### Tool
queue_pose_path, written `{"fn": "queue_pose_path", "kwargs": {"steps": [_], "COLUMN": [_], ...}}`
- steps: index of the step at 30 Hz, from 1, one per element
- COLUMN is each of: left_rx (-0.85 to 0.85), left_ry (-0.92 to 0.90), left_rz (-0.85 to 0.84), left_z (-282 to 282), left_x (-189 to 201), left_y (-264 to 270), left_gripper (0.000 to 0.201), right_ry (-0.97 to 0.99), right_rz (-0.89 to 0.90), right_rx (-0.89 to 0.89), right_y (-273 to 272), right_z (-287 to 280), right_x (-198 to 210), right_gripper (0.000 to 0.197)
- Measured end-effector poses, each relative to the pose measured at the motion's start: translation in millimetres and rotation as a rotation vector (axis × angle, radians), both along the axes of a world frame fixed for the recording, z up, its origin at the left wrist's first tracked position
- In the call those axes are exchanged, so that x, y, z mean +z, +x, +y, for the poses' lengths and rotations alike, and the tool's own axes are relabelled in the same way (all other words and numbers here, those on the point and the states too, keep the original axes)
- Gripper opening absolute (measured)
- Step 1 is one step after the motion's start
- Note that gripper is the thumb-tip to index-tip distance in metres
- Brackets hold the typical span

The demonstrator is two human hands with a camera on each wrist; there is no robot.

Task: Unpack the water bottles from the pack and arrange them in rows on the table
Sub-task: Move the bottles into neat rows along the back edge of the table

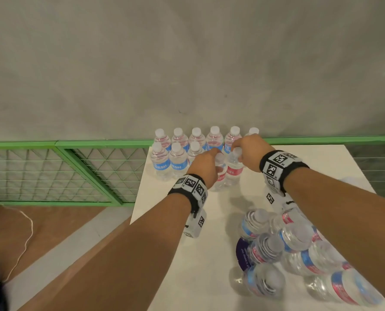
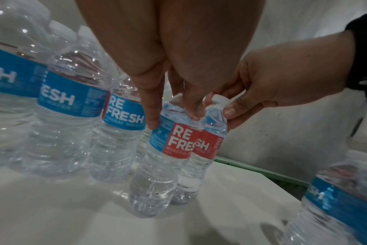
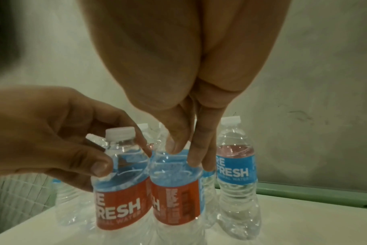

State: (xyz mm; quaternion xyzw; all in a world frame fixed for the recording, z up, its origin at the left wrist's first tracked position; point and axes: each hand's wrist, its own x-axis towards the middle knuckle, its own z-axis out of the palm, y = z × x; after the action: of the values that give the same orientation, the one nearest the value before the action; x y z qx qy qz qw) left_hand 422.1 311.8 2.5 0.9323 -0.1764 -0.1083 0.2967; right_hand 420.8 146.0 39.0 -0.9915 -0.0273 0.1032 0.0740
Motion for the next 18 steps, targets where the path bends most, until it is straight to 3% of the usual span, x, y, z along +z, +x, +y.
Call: {"fn": "queue_pose_path", "kwargs": {"steps": [9, 15, 18], "left_rx": [-0.229, -0.266, -0.255], "left_ry": [0.440, 0.397, 0.334], "left_rz": [-0.231, -0.281, -0.263], "left_z": [-6.8, -3.0, -3.2], "left_x": [17.8, 16.7, 19.1], "left_y": [36.5, 44.6, 45.9], "left_gripper": [0.052, 0.054, 0.069], "right_ry": [-0.003, -0.001, -0.012], "right_rz": [-0.008, -0.054, -0.051], "right_rx": [-0.053, -0.077, -0.073], "right_y": [11.1, 10.3, 8.9], "right_z": [2.2, 9.1, 6.4], "right_x": [-2.4, 0.9, 0.4], "right_gripper": [0.027, 0.029, 0.031]}}
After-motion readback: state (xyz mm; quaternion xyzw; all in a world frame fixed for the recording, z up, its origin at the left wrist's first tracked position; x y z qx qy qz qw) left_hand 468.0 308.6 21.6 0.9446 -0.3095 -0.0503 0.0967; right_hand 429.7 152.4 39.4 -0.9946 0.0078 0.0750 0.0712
